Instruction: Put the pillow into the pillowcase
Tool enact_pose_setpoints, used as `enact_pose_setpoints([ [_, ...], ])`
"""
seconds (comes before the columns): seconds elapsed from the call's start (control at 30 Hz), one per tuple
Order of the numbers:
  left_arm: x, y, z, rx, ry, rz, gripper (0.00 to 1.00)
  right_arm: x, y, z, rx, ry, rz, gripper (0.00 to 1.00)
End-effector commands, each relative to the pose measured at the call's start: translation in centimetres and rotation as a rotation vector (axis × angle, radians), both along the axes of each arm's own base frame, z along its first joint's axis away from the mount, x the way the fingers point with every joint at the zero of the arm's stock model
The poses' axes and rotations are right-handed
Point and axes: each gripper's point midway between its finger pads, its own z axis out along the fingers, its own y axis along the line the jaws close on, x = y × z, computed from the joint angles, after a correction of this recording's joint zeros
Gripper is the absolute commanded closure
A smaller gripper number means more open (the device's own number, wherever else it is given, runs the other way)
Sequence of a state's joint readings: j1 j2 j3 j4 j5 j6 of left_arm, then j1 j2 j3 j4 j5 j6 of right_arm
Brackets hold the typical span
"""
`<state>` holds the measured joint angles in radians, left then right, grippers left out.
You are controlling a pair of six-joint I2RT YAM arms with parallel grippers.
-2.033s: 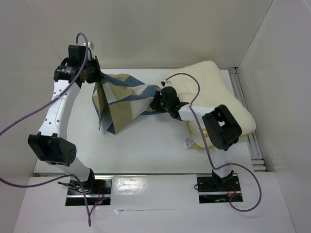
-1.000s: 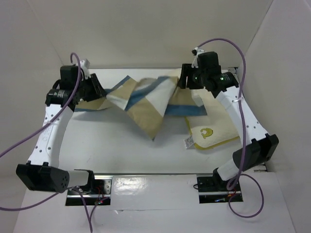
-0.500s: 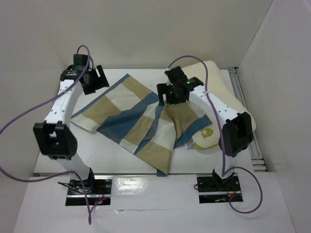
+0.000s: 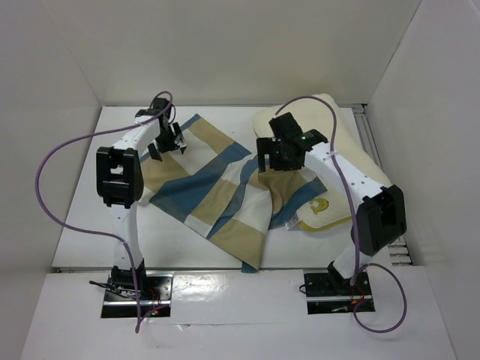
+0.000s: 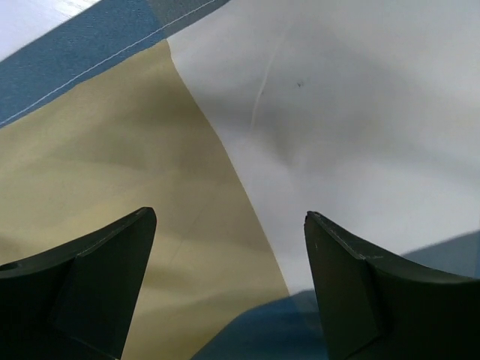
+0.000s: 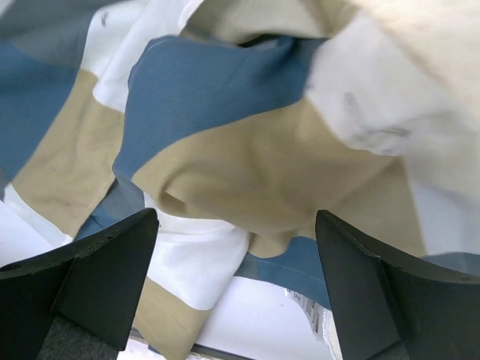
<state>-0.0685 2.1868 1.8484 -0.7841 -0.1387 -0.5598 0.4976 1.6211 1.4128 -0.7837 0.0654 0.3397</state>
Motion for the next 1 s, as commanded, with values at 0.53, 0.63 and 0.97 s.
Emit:
enact_pose_setpoints([
  [0.53,3.9,1.8,-6.2,-0.002,0.040,0.119,1.00,0.5,-3.7,3.7,0.020,-0.103,-0.121,0.06],
  [0.63,5.1,4.7,-5.2,0.009,0.013,0.165,1.00,0.2,-3.8,3.9,0.015,-0.105,-0.114,0.06],
  [0.97,5.8,16.8,-0.3,0.191,-0.104,0.433,1.00,-2.7,-3.7,-0.5,-0.057,0.080,-0.050,0.05],
])
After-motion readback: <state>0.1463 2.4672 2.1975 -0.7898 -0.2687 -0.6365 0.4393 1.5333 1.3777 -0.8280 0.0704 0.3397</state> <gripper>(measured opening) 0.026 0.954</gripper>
